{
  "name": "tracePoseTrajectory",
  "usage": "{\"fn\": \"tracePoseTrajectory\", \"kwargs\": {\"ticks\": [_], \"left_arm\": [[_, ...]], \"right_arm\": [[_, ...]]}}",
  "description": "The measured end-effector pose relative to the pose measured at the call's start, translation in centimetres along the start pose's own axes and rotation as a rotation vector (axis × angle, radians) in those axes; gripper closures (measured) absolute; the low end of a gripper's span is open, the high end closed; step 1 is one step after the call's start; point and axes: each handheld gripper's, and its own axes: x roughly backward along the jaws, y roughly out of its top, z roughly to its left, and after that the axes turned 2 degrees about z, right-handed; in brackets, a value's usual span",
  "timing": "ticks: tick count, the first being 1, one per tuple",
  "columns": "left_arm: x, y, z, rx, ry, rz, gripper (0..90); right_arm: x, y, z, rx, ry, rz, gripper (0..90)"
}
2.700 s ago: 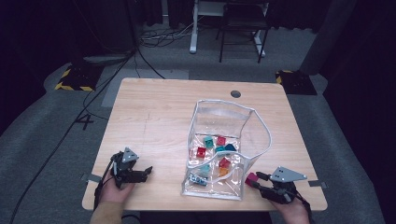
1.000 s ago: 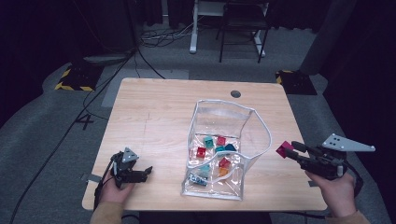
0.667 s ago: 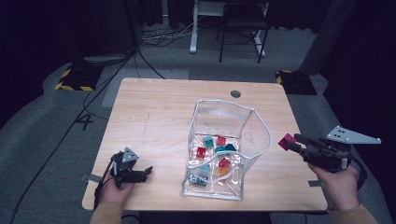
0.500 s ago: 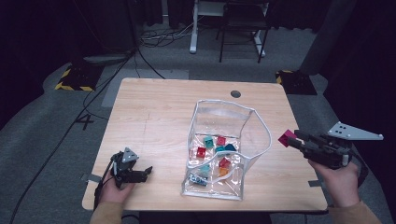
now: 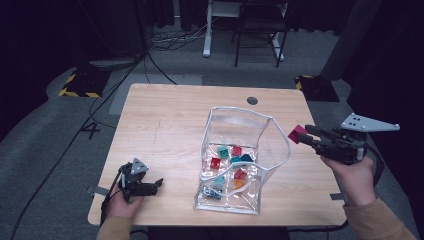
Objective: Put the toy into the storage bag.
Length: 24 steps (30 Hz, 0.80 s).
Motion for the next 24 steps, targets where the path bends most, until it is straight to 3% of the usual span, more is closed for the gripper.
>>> {"fn": "tracePoseTrajectory", "kwargs": {"ticks": [15,24], "left_arm": [[0.0,0.0,0.0,0.000,0.000,0.000,14.5],[0.0,0.0,0.0,0.000,0.000,0.000,14.5]], "right_arm": [[-3.7,4.0,1.2,0.040,0.064,0.019,57.1],[-6.6,4.6,2.0,0.053,0.093,0.064,57.1]]}}
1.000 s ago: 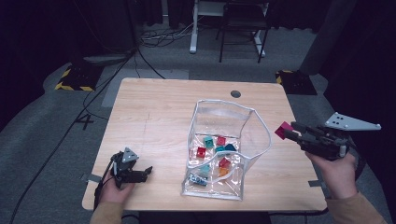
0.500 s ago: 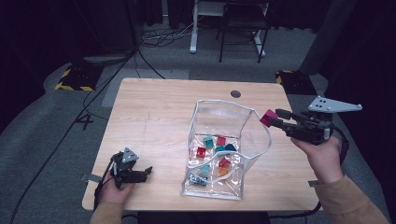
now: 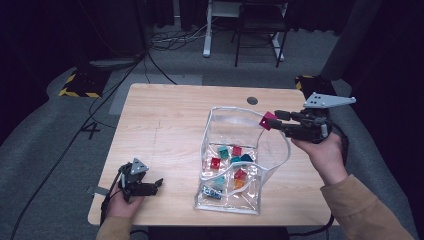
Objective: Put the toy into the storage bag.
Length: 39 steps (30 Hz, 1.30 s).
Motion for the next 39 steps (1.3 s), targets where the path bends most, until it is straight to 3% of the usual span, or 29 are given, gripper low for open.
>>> {"fn": "tracePoseTrajectory", "kwargs": {"ticks": [10,12,13,18,28,39], "left_arm": [[0.0,0.0,0.0,-0.001,0.001,0.001,14.5],[0.0,0.0,0.0,0.002,0.000,0.000,14.6],[0.0,0.0,0.0,0.000,0.000,0.001,14.5],[0.0,0.0,0.0,0.000,0.000,0.000,14.5],[0.0,0.0,0.0,0.000,-0.001,0.000,14.5],[0.0,0.0,0.0,0.000,-0.001,0.000,14.5]], "right_arm": [[-3.7,-0.2,0.9,0.012,0.051,0.072,57.1],[-4.2,-0.2,1.0,0.007,0.074,0.089,56.8],[-4.8,-0.3,1.1,0.008,0.107,0.120,55.6],[-4.7,-0.3,1.3,0.020,0.117,0.098,46.8],[-1.0,-0.7,-1.4,-0.046,0.040,0.000,44.0],[1.4,-3.3,-4.9,-0.097,-0.102,0.012,43.1]]}}
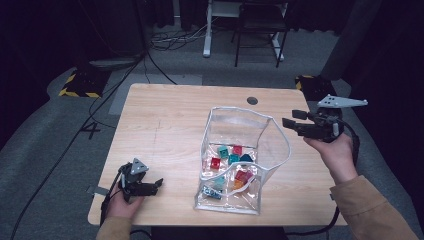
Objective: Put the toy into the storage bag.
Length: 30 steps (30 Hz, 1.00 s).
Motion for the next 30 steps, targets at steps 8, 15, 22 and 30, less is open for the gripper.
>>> {"fn": "tracePoseTrajectory", "kwargs": {"ticks": [8,15,22,30], "left_arm": [[0.0,0.0,0.0,0.000,0.000,0.002,14.5],[0.1,0.0,0.0,-0.002,0.005,0.000,14.5],[0.1,0.0,0.0,-0.001,0.004,0.001,14.5],[0.1,0.0,0.0,-0.001,0.004,0.001,14.5]], "right_arm": [[0.0,-2.2,-2.7,-0.059,-0.065,0.046,42.2],[-0.6,-5.0,-4.3,-0.099,-0.096,0.101,42.1],[-0.7,-7.8,-5.1,-0.133,-0.111,0.135,41.9],[-0.5,-11.3,-5.6,-0.169,-0.122,0.170,41.5]]}}
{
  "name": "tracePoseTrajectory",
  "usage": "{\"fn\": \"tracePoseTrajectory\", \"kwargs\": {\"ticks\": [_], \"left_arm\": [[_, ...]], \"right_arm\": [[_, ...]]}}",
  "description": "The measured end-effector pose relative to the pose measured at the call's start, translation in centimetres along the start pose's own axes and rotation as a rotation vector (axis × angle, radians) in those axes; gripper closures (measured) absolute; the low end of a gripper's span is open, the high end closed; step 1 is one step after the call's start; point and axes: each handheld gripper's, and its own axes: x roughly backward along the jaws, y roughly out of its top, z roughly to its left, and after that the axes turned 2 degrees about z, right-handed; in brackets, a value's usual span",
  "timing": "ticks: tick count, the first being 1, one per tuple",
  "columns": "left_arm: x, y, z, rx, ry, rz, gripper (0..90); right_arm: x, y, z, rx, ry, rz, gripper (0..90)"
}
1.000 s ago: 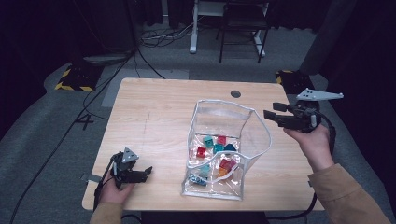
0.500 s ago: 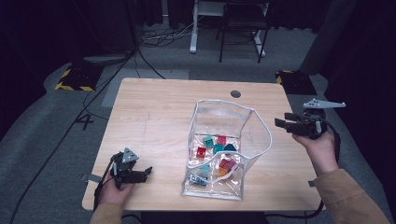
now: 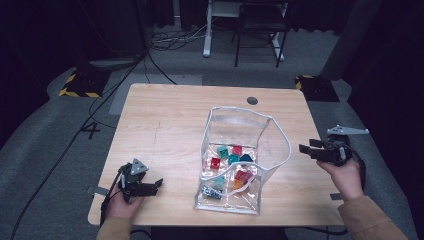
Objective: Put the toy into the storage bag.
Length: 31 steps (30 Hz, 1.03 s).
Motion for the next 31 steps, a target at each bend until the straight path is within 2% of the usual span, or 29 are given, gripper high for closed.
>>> {"fn": "tracePoseTrajectory", "kwargs": {"ticks": [4,11,14,16,20,23,24,26,29,31], "left_arm": [[0.0,0.0,0.0,0.000,0.000,0.000,14.5],[0.0,0.0,0.0,0.001,0.001,-0.001,14.5],[0.0,0.0,0.0,0.001,0.000,0.000,14.5],[0.0,0.0,0.0,0.000,0.000,0.000,14.5],[0.0,0.0,0.0,0.001,-0.001,0.000,14.5],[0.0,0.0,0.0,0.001,-0.001,0.000,14.5],[0.0,0.0,0.0,0.001,0.000,0.000,14.5],[0.0,0.0,0.0,0.001,-0.001,0.000,14.5],[0.0,0.0,0.0,0.001,-0.001,0.000,14.5],[0.0,0.0,0.0,0.001,0.000,0.000,14.5]], "right_arm": [[-0.5,-1.9,-0.3,-0.014,0.004,0.017,41.7],[-2.1,-5.8,-0.6,-0.012,0.002,0.072,42.0],[-2.7,-7.2,-0.4,0.010,-0.010,0.074,41.1],[-3.3,-8.3,-0.1,0.026,-0.025,0.063,41.7],[-4.0,-9.3,0.1,0.033,-0.034,0.056,41.5],[-4.7,-10.4,0.3,0.044,-0.038,-0.014,40.0],[-4.8,-10.4,0.4,0.051,-0.048,-0.013,39.9],[-5.0,-10.2,0.6,0.061,-0.051,-0.008,34.3],[-5.7,-9.8,1.0,0.136,-0.056,0.026,19.4],[-6.1,-9.5,0.9,0.151,-0.034,0.044,13.0]]}}
